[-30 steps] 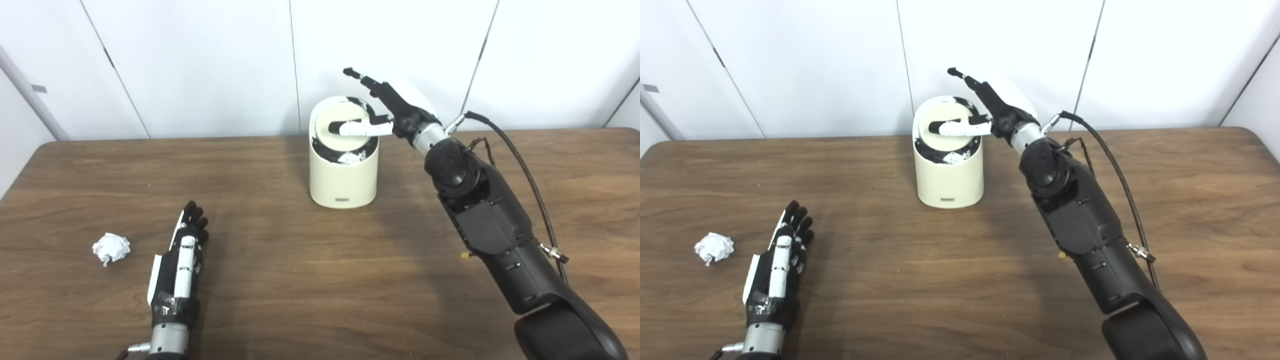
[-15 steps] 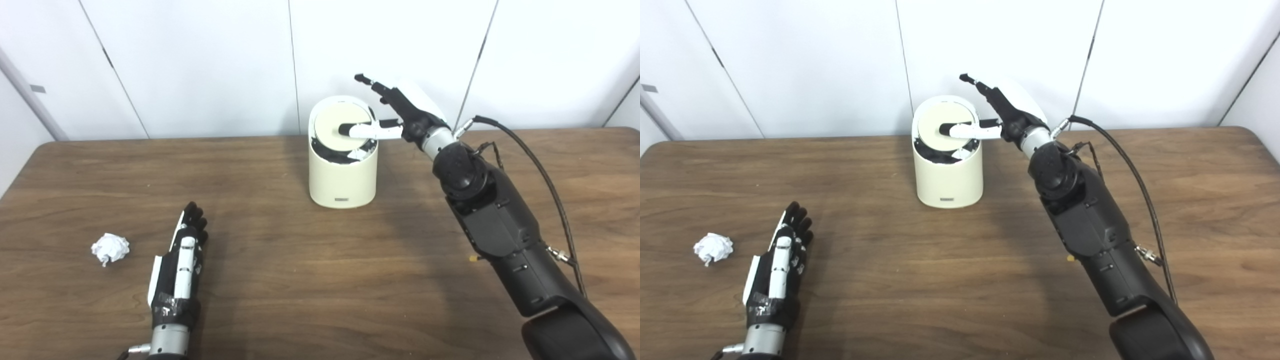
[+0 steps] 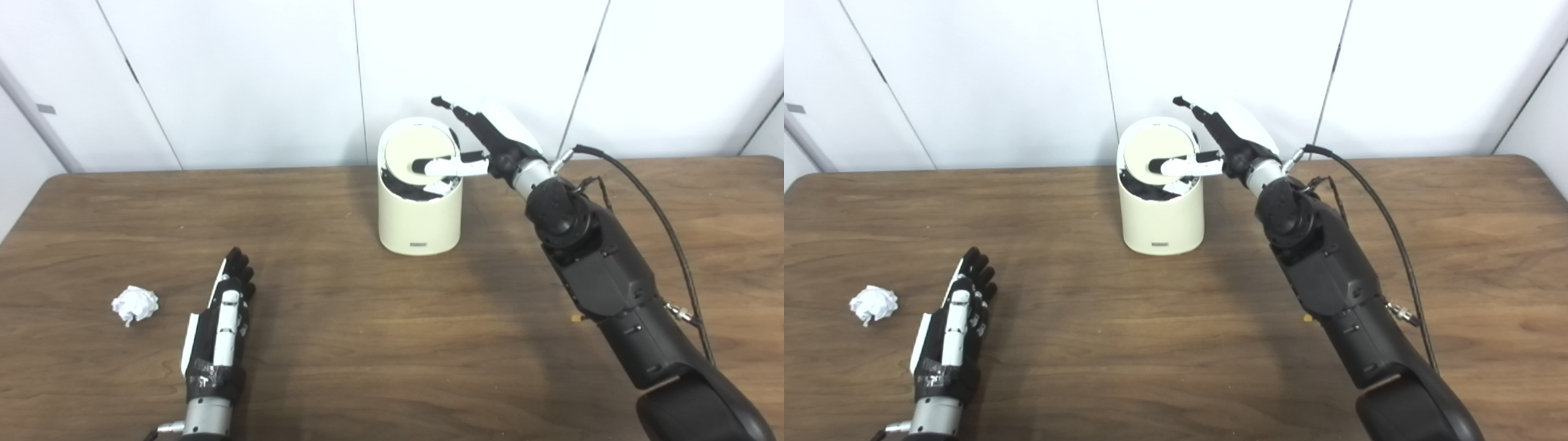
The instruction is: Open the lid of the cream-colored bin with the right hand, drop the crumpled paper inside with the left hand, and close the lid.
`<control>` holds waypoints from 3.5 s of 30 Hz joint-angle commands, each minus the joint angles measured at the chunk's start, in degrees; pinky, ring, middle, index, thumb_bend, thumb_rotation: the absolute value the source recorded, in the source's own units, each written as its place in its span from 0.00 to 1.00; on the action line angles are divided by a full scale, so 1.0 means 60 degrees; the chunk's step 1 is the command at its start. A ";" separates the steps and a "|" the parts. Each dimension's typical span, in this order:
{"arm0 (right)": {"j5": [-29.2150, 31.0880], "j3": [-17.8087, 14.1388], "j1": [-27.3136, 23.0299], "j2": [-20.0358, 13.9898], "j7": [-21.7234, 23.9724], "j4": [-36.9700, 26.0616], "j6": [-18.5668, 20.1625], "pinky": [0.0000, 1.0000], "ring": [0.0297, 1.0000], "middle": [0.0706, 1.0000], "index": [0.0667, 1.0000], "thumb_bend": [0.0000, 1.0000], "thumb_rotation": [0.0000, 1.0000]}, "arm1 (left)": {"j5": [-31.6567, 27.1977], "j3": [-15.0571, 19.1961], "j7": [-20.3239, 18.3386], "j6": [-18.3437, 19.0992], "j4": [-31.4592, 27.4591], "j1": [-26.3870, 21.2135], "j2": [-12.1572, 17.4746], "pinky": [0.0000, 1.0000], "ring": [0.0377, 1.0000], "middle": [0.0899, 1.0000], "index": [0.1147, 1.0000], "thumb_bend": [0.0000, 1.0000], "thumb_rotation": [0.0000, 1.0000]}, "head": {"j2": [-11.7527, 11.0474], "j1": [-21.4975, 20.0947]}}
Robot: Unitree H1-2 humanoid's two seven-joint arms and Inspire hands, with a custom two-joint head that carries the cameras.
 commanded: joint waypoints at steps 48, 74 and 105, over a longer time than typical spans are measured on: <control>-0.0692 0.0232 -0.0994 -0.0412 -0.0043 0.0098 -0.0316 0.91 0.92 0.92 0.90 0.74 0.42 | -0.0104 -0.0115 -0.0011 -0.0049 -0.0142 0.0256 -0.0171 1.00 0.98 0.99 1.00 0.33 0.83 | 0.0115 0.0062; -0.1001 0.0558 -0.0971 -0.0440 -0.0255 0.0191 -0.0294 0.92 0.92 0.91 0.90 0.81 0.16 | 0.0010 -0.0114 0.0051 -0.0089 -0.0205 0.0274 -0.0246 1.00 0.98 0.98 1.00 0.32 0.87 | 0.0167 0.0076; -0.0504 -0.0566 -0.0632 -0.0145 -0.0448 -0.1313 0.0115 0.84 0.91 0.92 0.90 0.54 0.56 | -0.0026 -0.0067 0.0022 -0.0048 -0.0073 0.0261 -0.0129 0.99 0.98 0.98 1.00 0.31 0.83 | 0.0022 0.0075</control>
